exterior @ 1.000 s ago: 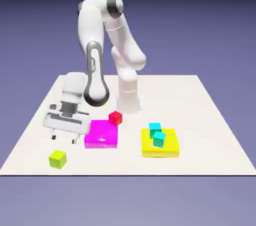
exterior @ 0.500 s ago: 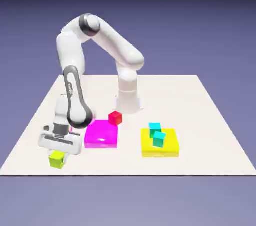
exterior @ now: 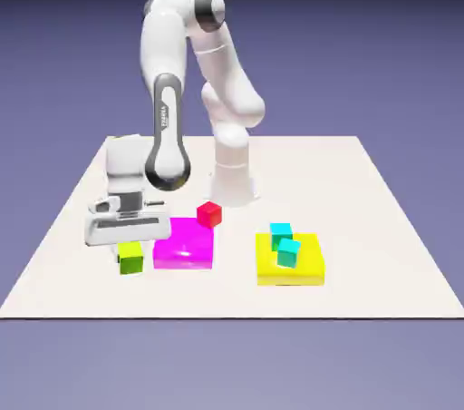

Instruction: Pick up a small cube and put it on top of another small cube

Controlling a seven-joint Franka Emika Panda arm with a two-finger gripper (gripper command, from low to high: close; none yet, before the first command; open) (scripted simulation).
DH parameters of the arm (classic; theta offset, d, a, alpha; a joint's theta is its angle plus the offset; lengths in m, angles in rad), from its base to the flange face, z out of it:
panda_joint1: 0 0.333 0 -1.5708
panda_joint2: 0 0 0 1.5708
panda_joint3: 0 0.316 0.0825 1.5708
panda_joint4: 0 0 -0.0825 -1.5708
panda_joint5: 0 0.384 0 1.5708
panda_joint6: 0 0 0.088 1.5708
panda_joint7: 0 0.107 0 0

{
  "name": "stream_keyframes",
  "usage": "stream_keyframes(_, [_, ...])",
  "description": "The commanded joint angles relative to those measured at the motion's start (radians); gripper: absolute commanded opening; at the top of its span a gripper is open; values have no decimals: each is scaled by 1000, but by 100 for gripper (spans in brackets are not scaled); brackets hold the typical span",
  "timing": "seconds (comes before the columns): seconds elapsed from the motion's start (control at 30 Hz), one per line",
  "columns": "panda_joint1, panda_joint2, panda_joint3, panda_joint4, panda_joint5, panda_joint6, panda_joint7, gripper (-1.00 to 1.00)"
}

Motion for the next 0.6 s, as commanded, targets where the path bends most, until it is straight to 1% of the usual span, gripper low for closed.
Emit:
stream_keyframes(0.0, [23, -25, -23, -11, -24, -41, -43, -100])
stream_keyframes(0.57, [418, -452, -408, -198, -423, -749, -783, -100])
